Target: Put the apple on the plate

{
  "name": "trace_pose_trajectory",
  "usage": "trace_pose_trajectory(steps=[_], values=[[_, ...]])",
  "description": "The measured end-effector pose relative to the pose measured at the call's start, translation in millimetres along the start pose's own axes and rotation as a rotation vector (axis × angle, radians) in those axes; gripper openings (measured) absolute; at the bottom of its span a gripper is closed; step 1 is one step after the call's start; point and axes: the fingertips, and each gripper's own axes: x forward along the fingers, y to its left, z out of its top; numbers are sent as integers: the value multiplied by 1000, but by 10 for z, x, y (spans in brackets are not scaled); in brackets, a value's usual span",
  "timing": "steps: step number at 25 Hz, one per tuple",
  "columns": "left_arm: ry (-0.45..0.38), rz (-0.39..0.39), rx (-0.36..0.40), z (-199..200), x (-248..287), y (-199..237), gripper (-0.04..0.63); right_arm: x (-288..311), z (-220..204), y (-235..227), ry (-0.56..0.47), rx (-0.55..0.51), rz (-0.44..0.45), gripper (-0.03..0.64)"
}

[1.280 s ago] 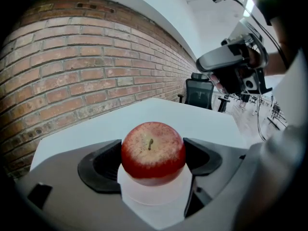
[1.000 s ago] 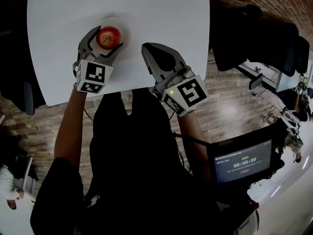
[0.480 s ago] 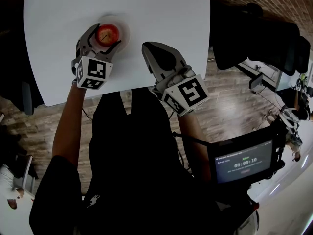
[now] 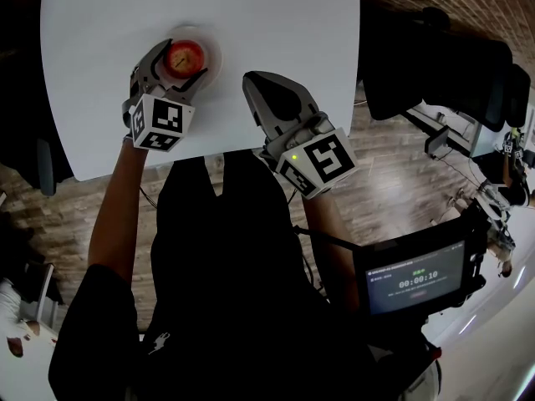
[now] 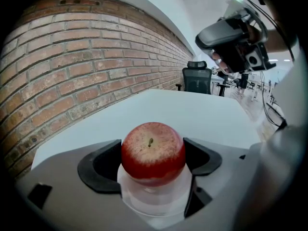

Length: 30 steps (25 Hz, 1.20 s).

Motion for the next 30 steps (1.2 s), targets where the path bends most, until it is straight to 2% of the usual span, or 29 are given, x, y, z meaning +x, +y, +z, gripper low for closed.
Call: trace_pose_trajectory(steps=[23,30], values=[[16,-19,-3,-23,43,-17,405,-65,-22,-41,-4,1,-7,3],[14,-3,-3,0,38,13,430,-85,-22,-28,-7,0,-3,3]])
